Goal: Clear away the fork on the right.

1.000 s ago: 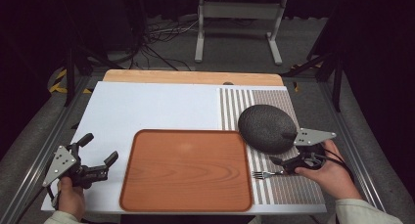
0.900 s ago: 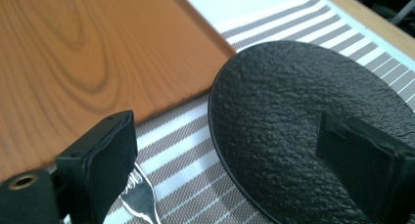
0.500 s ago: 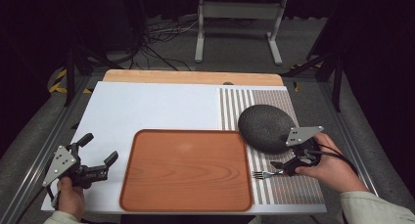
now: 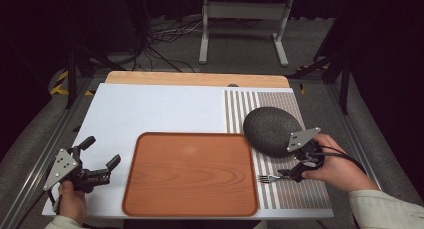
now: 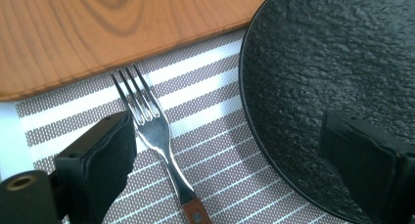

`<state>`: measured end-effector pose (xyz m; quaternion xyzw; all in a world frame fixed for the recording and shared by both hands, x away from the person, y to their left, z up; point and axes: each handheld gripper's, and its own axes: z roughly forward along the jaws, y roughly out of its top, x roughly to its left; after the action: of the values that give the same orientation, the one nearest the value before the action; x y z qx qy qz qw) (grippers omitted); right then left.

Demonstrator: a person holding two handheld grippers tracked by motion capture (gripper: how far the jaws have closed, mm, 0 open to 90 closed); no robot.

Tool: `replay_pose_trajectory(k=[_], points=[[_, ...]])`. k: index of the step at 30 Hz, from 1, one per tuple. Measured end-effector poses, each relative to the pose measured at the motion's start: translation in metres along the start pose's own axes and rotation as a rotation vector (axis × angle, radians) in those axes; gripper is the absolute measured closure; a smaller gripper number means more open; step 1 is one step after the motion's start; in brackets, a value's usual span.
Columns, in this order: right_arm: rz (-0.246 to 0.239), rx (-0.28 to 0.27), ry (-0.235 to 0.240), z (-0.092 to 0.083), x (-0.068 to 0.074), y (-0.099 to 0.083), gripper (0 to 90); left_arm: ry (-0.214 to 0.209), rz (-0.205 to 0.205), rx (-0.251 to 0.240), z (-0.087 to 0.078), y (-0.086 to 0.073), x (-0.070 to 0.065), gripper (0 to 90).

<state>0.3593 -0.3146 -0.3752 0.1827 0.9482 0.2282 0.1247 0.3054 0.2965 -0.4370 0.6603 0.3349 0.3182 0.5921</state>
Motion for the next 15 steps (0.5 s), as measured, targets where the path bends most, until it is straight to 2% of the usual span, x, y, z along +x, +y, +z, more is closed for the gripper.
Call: replay_pose_trajectory(k=[9, 11, 15], points=[[-0.067, 0.052, 0.064, 0.006, -0.001, 0.004, 20.6, 0.001, -0.002, -0.002, 0.0, 0.0, 0.0, 0.2], [-0.081, 0.072, 0.07, 0.008, -0.001, 0.005, 23.2, 0.001, -0.004, -0.002, 0.0, -0.001, 0.0, 0.2], [-0.118, 0.148, 0.104, 0.013, 0.001, 0.003, 27.4, 0.001, -0.005, -0.003, 0.0, 0.0, 0.0, 0.2]])
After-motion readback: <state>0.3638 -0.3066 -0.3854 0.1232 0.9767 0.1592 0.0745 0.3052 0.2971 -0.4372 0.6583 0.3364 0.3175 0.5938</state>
